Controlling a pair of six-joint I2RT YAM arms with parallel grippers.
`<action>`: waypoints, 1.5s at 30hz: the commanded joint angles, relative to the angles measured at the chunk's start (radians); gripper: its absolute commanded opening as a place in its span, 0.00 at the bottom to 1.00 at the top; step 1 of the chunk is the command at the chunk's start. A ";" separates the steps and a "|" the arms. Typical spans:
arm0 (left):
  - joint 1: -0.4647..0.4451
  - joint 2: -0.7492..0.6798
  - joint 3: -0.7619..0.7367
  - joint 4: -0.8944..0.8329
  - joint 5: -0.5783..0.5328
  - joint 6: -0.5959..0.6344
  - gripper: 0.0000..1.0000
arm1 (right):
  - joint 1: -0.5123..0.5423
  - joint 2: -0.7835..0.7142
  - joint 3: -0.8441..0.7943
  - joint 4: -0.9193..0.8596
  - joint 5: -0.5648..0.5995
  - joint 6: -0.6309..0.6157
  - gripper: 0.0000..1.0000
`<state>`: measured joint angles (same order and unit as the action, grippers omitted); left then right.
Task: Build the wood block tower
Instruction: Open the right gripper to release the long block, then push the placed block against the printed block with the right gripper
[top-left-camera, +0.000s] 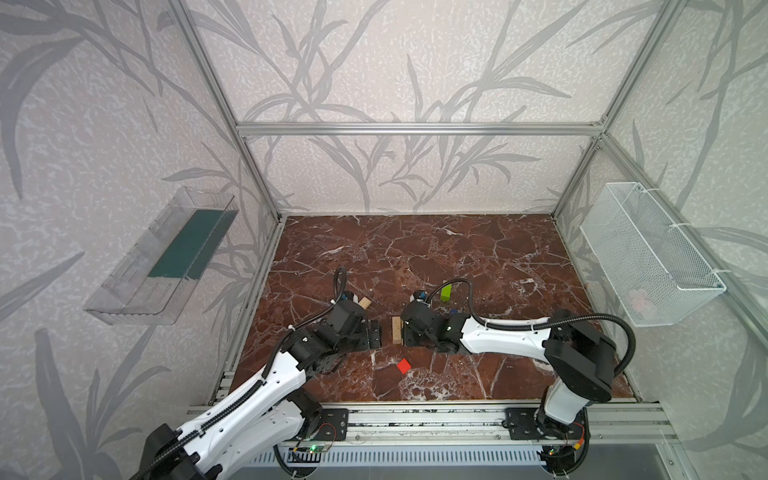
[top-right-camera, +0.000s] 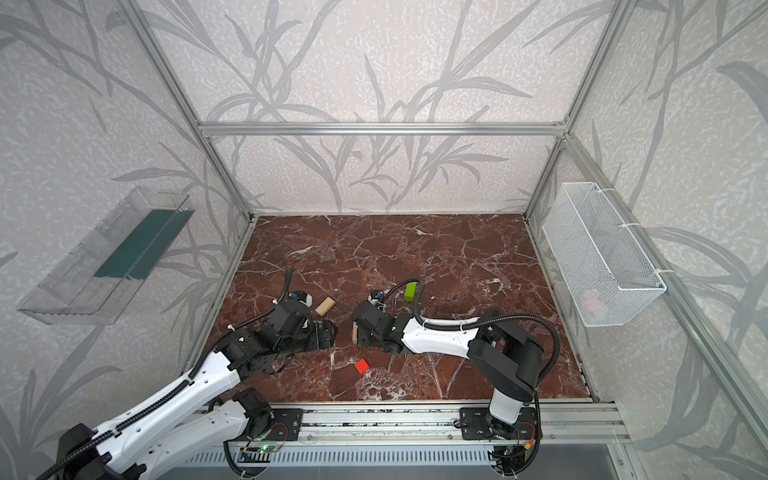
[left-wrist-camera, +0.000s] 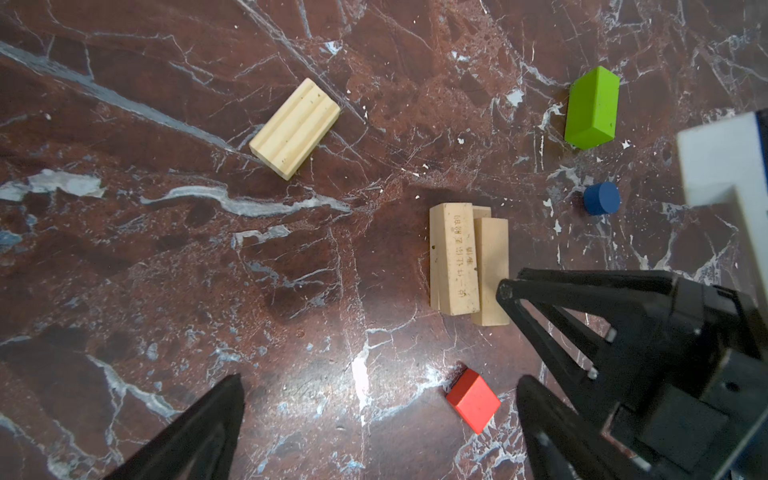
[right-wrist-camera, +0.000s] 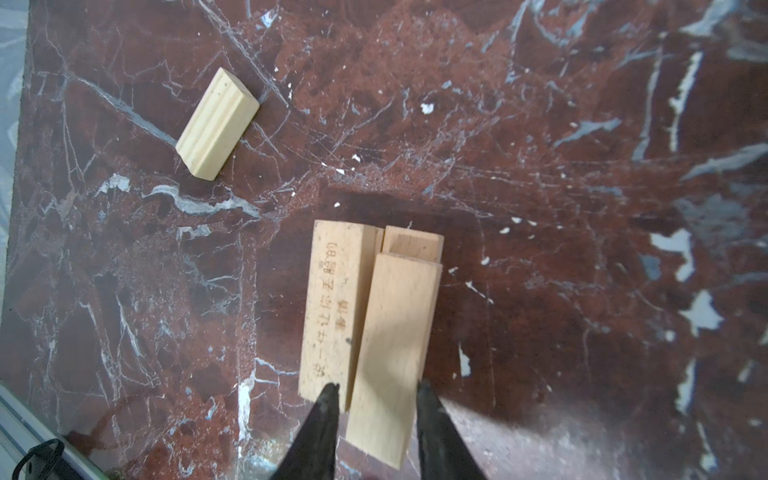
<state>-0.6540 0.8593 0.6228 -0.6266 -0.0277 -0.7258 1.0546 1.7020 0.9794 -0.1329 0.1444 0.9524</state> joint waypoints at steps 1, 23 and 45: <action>0.003 -0.005 0.028 -0.017 0.001 0.003 1.00 | -0.003 -0.061 -0.021 -0.017 -0.006 -0.018 0.32; 0.004 0.045 0.032 0.003 0.028 0.011 1.00 | 0.036 -0.033 -0.121 0.063 -0.072 -0.022 0.25; 0.004 0.050 0.029 0.001 0.025 0.015 1.00 | 0.036 0.024 -0.085 0.053 -0.032 -0.052 0.24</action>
<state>-0.6540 0.9070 0.6243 -0.6193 0.0025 -0.7177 1.0859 1.7191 0.8684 -0.0544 0.0818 0.9157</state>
